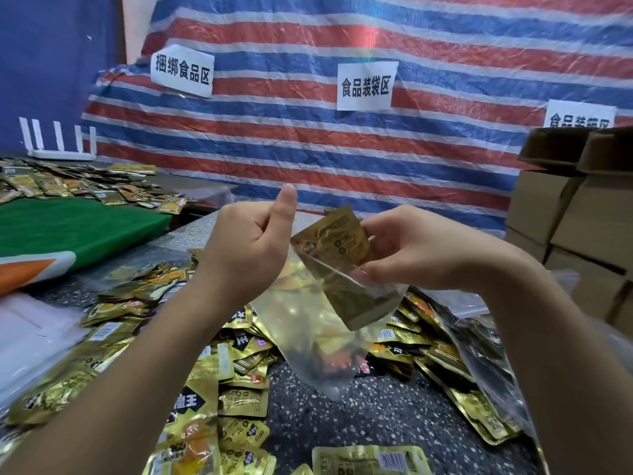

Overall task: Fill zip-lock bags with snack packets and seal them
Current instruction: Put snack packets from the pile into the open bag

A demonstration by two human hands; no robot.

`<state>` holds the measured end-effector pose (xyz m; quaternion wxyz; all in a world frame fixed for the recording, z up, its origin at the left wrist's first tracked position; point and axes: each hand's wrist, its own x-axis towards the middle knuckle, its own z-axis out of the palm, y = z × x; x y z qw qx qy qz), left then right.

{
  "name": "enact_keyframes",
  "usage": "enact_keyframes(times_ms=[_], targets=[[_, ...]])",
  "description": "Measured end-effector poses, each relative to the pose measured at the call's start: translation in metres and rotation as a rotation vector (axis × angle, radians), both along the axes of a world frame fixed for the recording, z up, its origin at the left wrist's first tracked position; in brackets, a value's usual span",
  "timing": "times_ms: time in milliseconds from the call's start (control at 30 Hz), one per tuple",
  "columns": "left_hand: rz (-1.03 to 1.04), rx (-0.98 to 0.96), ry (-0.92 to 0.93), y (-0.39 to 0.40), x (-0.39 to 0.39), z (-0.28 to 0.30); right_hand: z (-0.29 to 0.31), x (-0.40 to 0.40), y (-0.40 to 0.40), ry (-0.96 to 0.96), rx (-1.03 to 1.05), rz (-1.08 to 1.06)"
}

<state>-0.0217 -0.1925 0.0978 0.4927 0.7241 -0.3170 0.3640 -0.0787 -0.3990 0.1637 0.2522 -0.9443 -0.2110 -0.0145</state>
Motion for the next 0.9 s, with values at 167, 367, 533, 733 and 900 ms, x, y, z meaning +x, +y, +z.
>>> enact_keyframes(times_ms=[167,367,533,733,900], targets=[[0.084,0.084,-0.128,0.001,-0.001,0.000,0.005,-0.001,0.014,-0.067,-0.165,-0.047],[0.165,0.012,-0.273,0.008,-0.005,0.009,0.020,-0.007,0.019,-0.327,-0.120,-0.055],[0.175,-0.031,-0.289,0.010,-0.005,0.011,0.019,-0.008,0.022,-0.366,-0.083,-0.043],[0.085,-0.068,-0.189,0.008,-0.002,0.007,0.012,0.005,0.011,-0.255,0.201,-0.012],[-0.008,-0.016,-0.132,0.005,-0.001,0.002,-0.016,0.051,-0.007,0.068,0.845,-0.153]])
